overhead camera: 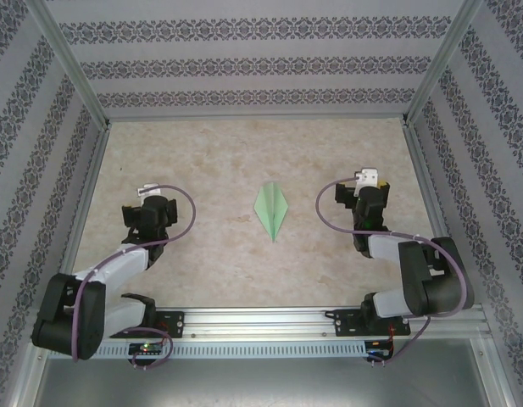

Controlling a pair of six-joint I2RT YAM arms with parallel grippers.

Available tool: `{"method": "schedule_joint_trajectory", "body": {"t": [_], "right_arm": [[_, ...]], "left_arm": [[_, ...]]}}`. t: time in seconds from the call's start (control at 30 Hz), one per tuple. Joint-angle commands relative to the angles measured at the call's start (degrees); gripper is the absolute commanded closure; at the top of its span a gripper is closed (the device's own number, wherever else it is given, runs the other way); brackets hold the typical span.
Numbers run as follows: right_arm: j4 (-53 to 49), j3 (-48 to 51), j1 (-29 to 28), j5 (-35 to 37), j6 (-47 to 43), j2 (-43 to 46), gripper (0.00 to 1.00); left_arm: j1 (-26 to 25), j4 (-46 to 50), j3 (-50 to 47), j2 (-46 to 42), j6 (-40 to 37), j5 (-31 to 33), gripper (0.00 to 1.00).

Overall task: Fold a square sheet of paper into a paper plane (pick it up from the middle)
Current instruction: Reset both arms

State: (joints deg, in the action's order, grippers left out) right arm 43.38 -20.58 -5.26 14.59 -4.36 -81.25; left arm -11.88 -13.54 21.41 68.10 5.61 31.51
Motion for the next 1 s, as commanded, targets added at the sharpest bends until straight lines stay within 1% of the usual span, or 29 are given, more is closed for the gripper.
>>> {"method": "schedule_joint_trajectory", "body": {"t": [0.0,0.03,0.07,0.1,0.13,0.17,0.2,0.23,0.27,0.3,0.33,0.37,0.4,0.43,0.47,0.5,0.53,0.57,0.6,0.63,0.67,0.7,0.73,0.77,0.83,0.87,0.97], "right_arm": [[14.8,4.6,2.8,-8.6,0.9,-2.8,0.02],[20.7,5.3,2.9,-8.4,1.1,-6.0,0.02],[23.5,4.9,2.9,-7.7,1.6,-7.8,0.02],[16.3,2.8,2.9,-6.1,1.9,-6.0,0.02],[6.9,-0.7,3.0,-3.4,3.3,-3.8,0.02],[6.5,-1.6,4.2,-3.9,4.8,-4.4,0.02],[11.2,-0.5,5.2,-5.2,5.5,-6.0,0.02],[11.3,-0.4,5.2,-4.6,5.4,-5.9,0.02],[8.1,-1.1,5.2,-4.5,5.2,-4.9,0.02],[5.8,-1.4,5.1,-4.4,5.3,-4.1,0.02],[8.7,-1.0,5.1,-4.5,5.2,-5.0,0.02],[9.8,-0.7,5.1,-4.4,5.2,-5.4,0.02],[7.4,-1.2,5.0,-4.4,5.2,-4.6,0.02],[6.4,-1.4,5.1,-4.4,5.2,-4.3,0.02],[8.4,-1.0,5.0,-4.3,5.1,-4.9,0.02],[8.3,-1.0,5.0,-4.4,5.1,-4.9,0.02],[6.9,-1.3,5.0,-4.3,5.2,-4.4,0.02],[7.7,-1.1,5.0,-4.3,5.1,-4.6,0.02],[8.1,-1.0,5.0,-4.3,5.1,-4.9,0.02],[7.3,-1.2,4.9,-4.2,5.1,-4.5,0.02],[7.6,-1.2,5.0,-4.2,5.1,-4.6,0.02],[8.1,-0.9,5.0,-4.2,5.0,-4.7,0.02],[7.4,-1.2,5.0,-4.2,5.1,-4.5,0.02],[7.5,-1.1,5.0,-4.3,5.1,-4.6,0.02],[7.5,-1.1,4.9,-4.3,5.2,-4.6,0.02],[7.6,-1.1,5.0,-4.2,5.1,-4.6,0.02],[7.6,-1.1,5.0,-4.2,5.2,-4.6,0.02]], "left_arm": [[0.9,-14.6,-1.3,1.0,-5.1,-3.3,0.00],[1.0,-18.3,-2.6,1.4,-5.8,-3.6,0.00],[1.2,-21.7,-3.4,2.1,-6.5,-4.1,0.00],[1.7,-22.6,-3.2,2.9,-7.0,-5.2,0.00],[1.8,-22.9,-2.7,3.8,-7.7,-6.2,0.00],[1.9,-23.0,-1.9,5.1,-8.7,-7.6,0.00],[1.9,-23.6,-1.2,6.4,-9.7,-8.9,0.00],[1.9,-25.4,-1.0,7.7,-10.9,-10.6,0.00],[1.9,-28.3,-1.3,9.0,-11.8,-11.9,0.00],[2.0,-29.0,-0.7,9.9,-11.0,-12.8,0.00],[2.0,-28.5,0.0,10.6,-10.7,-14.5,0.00],[2.1,-31.2,-0.2,12.2,-10.4,-16.5,0.00],[2.0,-34.2,-0.4,14.5,-11.0,-18.0,0.00],[1.9,-35.9,-0.4,16.6,-10.9,-18.0,0.00],[2.2,-39.9,-1.0,18.8,-10.3,-16.7,0.00],[3.7,-38.7,-1.2,18.5,-8.8,-18.3,0.00],[4.6,-39.9,-1.6,19.7,-8.0,-20.1,0.00],[4.8,-46.2,-2.1,23.1,-8.0,-19.0,0.00],[5.0,-42.2,-0.5,22.5,-7.4,-18.5,0.00],[5.5,-34.1,1.7,20.6,-6.5,-19.5,0.00],[6.6,-38.9,0.8,22.3,-6.1,-20.5,0.00],[6.7,-39.2,0.6,22.1,-5.3,-18.7,0.00],[6.7,-35.6,1.1,20.9,-4.7,-18.1,0.00],[6.6,-38.6,0.5,21.8,-5.1,-17.8,0.00],[6.6,-36.5,0.9,21.2,-4.9,-17.8,0.00],[6.5,-38.6,0.4,21.7,-5.2,-17.6,0.00],[6.3,-38.0,0.6,21.5,-5.5,-18.3,0.00]]}}
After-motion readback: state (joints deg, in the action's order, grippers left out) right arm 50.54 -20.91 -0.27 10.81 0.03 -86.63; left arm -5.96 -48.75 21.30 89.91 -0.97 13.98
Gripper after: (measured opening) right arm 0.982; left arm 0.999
